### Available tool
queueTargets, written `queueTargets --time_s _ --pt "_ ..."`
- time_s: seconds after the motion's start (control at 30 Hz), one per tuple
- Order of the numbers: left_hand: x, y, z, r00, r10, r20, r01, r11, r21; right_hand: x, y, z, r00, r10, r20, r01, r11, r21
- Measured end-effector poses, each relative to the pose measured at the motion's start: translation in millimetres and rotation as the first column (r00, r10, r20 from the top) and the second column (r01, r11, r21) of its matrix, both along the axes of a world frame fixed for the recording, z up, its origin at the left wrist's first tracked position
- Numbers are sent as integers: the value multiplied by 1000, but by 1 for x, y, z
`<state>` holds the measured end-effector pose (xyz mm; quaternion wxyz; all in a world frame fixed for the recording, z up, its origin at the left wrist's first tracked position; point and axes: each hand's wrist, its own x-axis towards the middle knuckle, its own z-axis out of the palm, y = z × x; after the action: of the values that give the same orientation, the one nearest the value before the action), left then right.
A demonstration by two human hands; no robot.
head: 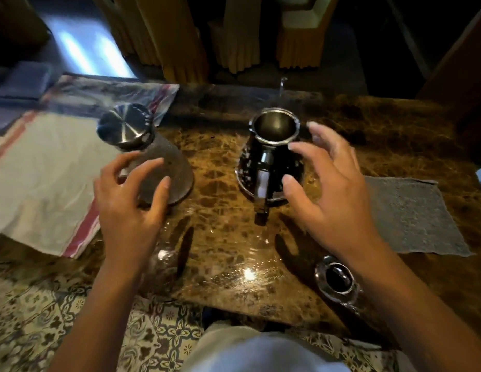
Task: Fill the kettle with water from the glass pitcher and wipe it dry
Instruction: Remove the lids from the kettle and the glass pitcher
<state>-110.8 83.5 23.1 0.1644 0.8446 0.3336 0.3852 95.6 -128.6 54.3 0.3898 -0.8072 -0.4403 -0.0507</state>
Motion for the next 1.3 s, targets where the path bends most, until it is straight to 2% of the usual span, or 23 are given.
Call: queueTargets --time_s 0.17,0.27,0.37,0.57,0.7,0.83,0.93,1.03,1.1,1.17,1.3 --pt "-33 49 -7 998 64 9 -64 997 -53 -24 71 24 989 132 73 -135 990 31" --pt "-44 76 -15 998 31 50 -23 989 -148 -42 126 31 968 236 86 -233 971 -47" --pt "-47 93 -22 996 -48 81 66 969 -240 -58 181 35 955 279 103 -263 954 -141" --pt "-49 114 -32 978 -178 105 202 935 -291 -79 254 29 962 237 139 -192 942 -277" --pt "-49 125 -41 955 -242 169 290 879 -379 -86 271 20 955 167 245 -78 939 -335" --pt "-48 135 -45 912 -360 196 410 777 -477 -83 283 22 910 158 383 8 917 -398" --pt "-47 142 -45 867 -447 220 492 696 -523 -81 291 27 896 152 418 47 903 -428" --pt "-46 146 -47 833 -476 283 547 625 -557 -80 296 26 913 168 371 14 897 -441" --pt "-47 149 -49 821 -479 309 562 590 -579 -79 295 23 958 181 223 -75 908 -412" --pt "-48 151 -51 817 -485 312 568 582 -582 -78 293 19 978 186 96 -144 930 -337" --pt "-50 155 -52 817 -487 309 564 561 -606 -81 292 14 984 180 2 -176 966 -188"
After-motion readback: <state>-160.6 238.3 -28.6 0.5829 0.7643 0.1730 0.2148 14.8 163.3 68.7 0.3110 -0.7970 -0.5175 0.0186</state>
